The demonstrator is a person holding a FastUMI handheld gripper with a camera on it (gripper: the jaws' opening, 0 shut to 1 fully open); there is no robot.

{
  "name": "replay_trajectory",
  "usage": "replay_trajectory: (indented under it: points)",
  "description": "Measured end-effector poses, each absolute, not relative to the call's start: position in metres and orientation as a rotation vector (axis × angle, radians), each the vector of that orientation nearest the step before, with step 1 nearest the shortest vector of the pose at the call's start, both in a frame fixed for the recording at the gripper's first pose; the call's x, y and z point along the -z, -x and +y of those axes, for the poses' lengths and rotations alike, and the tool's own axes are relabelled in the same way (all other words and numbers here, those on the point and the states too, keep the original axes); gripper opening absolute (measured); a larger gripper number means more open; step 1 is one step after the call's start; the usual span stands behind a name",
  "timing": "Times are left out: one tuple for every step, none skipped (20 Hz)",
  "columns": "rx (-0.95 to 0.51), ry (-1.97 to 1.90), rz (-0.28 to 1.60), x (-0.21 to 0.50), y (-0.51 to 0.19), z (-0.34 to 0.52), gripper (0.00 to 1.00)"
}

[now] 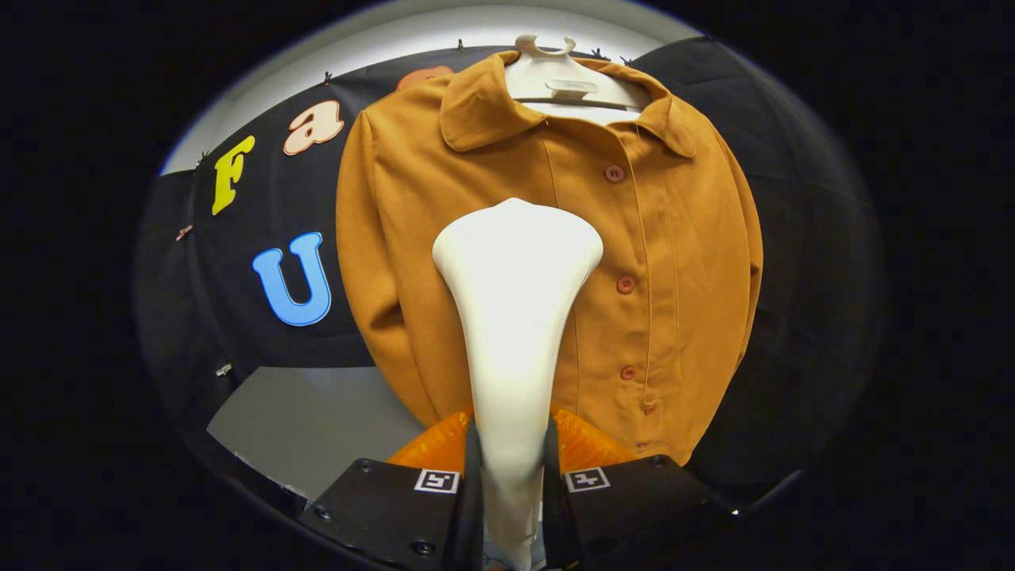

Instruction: Iron the clothes twice with a garment steamer, once on the left side and once on the right side.

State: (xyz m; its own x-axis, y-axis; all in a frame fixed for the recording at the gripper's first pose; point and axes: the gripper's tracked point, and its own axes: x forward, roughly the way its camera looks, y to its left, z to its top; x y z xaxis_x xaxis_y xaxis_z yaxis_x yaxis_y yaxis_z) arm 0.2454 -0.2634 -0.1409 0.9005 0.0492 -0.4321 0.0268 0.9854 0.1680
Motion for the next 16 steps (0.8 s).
replay_trajectory:
  points:
    - [-0.011, -0.176, 0.467, 0.148, -0.243, -0.263, 0.33]
    - [-0.010, -0.178, 0.484, 0.156, -0.242, -0.263, 0.33]
    - [-0.009, -0.177, 0.500, 0.163, -0.242, -0.263, 0.33]
    - [-0.007, -0.174, 0.518, 0.172, -0.240, -0.263, 0.33]
    - [-0.006, -0.172, 0.538, 0.181, -0.237, -0.264, 0.33]
    - [-0.005, -0.171, 0.558, 0.191, -0.236, -0.264, 0.33]
    - [-0.003, -0.170, 0.581, 0.201, -0.233, -0.264, 0.33]
    - [-0.002, -0.172, 0.607, 0.211, -0.231, -0.265, 0.33]
    - [-0.001, -0.174, 0.630, 0.221, -0.229, -0.265, 0.33]
    - [0.000, -0.177, 0.653, 0.231, -0.226, -0.265, 0.33]
    - [-0.002, -0.180, 0.676, 0.240, -0.224, -0.265, 0.34]
    - [-0.006, -0.180, 0.700, 0.250, -0.220, -0.265, 0.34]
    - [-0.010, -0.180, 0.726, 0.260, -0.217, -0.265, 0.33]
    - [-0.009, -0.183, 0.752, 0.271, -0.213, -0.265, 0.34]
    - [-0.005, -0.186, 0.778, 0.281, -0.211, -0.266, 0.34]
    - [0.001, -0.189, 0.805, 0.291, -0.207, -0.267, 0.34]
